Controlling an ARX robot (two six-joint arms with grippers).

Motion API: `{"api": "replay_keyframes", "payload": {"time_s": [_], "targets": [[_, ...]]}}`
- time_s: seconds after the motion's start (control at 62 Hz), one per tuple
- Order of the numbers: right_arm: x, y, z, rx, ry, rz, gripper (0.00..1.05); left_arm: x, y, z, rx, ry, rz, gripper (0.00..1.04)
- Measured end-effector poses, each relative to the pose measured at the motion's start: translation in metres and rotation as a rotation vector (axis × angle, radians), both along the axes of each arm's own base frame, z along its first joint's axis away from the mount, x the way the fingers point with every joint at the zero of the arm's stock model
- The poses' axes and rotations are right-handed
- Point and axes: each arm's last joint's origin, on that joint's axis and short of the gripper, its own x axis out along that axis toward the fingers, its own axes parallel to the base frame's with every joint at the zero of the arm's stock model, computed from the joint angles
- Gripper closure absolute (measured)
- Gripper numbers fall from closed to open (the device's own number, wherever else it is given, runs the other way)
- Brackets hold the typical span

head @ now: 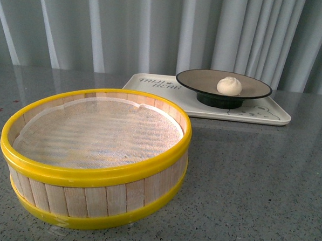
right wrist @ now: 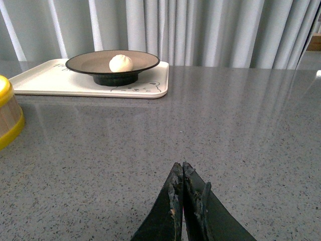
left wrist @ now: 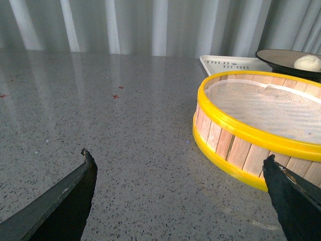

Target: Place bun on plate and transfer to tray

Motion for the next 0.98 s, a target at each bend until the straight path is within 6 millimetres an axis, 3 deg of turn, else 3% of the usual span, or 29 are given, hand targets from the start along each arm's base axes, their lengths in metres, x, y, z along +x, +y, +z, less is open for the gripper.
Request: {"api": "replay_keyframes", "payload": {"time_s": [0.129, 0.306, 0.467, 0.612, 0.983], "targets": [[0.0000, 0.0000, 0.0000, 0.000, 0.000, 0.000, 1.03, 0.0000, 0.0000, 0.0000, 0.000, 0.000, 0.000, 0.07], [0.0000, 0.0000, 0.0000, 0.000, 0.000, 0.000, 0.67, 0.0000, 0.0000, 0.0000, 0.000, 0.000, 0.000, 0.07], [0.0000, 0.0000, 0.0000, 0.000, 0.000, 0.000, 0.40, 0.0000, 0.0000, 0.0000, 0.000, 0.000, 0.000, 0.07], [0.0000, 0.0000, 0.0000, 0.001, 0.000, 0.000, 0.07, 0.0000, 0.0000, 0.0000, 0.000, 0.000, 0.000, 0.07], [0.0000, 0.0000, 0.0000, 0.003, 0.000, 0.000, 0.09, 0.0000, 0.0000, 0.0000, 0.000, 0.000, 0.000, 0.07]]}}
